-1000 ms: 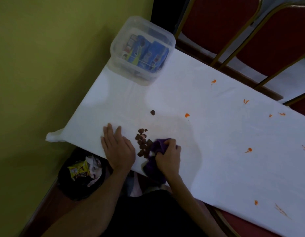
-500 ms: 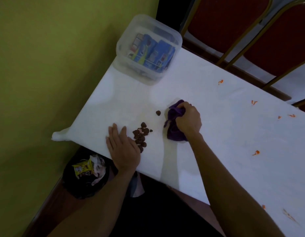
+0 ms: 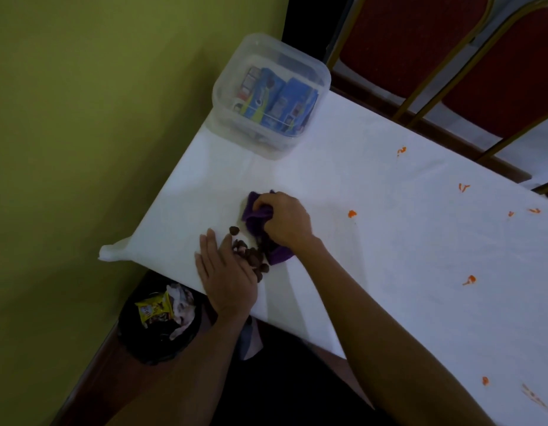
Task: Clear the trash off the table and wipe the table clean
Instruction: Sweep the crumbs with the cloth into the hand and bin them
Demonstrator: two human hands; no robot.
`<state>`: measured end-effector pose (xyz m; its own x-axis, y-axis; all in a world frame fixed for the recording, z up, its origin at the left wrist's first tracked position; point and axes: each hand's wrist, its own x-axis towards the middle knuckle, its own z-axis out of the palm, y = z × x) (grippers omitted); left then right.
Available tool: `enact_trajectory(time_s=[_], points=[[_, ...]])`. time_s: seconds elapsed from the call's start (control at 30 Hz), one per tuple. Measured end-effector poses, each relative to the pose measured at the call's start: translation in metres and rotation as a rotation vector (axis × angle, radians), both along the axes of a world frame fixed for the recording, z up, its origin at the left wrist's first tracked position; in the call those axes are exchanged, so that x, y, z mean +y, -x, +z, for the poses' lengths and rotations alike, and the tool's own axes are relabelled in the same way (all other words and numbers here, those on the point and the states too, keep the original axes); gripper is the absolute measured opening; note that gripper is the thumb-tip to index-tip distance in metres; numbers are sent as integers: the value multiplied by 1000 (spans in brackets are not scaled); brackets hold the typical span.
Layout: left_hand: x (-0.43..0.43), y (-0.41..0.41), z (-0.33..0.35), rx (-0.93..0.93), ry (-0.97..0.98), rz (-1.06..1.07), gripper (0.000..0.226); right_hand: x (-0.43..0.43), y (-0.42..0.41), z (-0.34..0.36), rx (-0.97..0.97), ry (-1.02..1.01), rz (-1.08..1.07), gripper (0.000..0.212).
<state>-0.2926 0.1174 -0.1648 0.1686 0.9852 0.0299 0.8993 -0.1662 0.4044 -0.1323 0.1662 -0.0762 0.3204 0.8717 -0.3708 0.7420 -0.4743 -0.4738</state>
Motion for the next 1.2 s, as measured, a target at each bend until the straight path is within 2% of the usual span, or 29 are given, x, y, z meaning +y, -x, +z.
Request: enact_trajectory(time_s=[0.2, 0.3, 0.43, 0.57, 0.73, 0.87, 1.0, 1.2], points=[[0, 0, 0, 2, 4, -5, 47, -37, -42, -7, -110, 4, -300, 50], [-1, 0, 0, 0, -3, -7, 46, -46, -21, -12, -72, 8, -309, 49], [-3, 2, 1, 6, 8, -19, 47, -62, -3, -11, 93, 13, -285, 52], [-3, 0, 1, -15, 11, -9, 45, -108, -7, -9, 66, -79, -510, 54], [-5, 1, -3, -16, 16, -17, 45, -175, -7, -15, 32, 31, -691, 52], [-5, 2, -3, -27, 9, -19, 45, -182, 13, -24, 23, 43, -696, 50], [-3, 6, 2, -74, 31, -44, 43, -148, 35, -30, 77, -27, -591, 53], [-1, 41, -1, -94, 106, -103, 59, -85, 62, -29, 224, -119, -464, 51]])
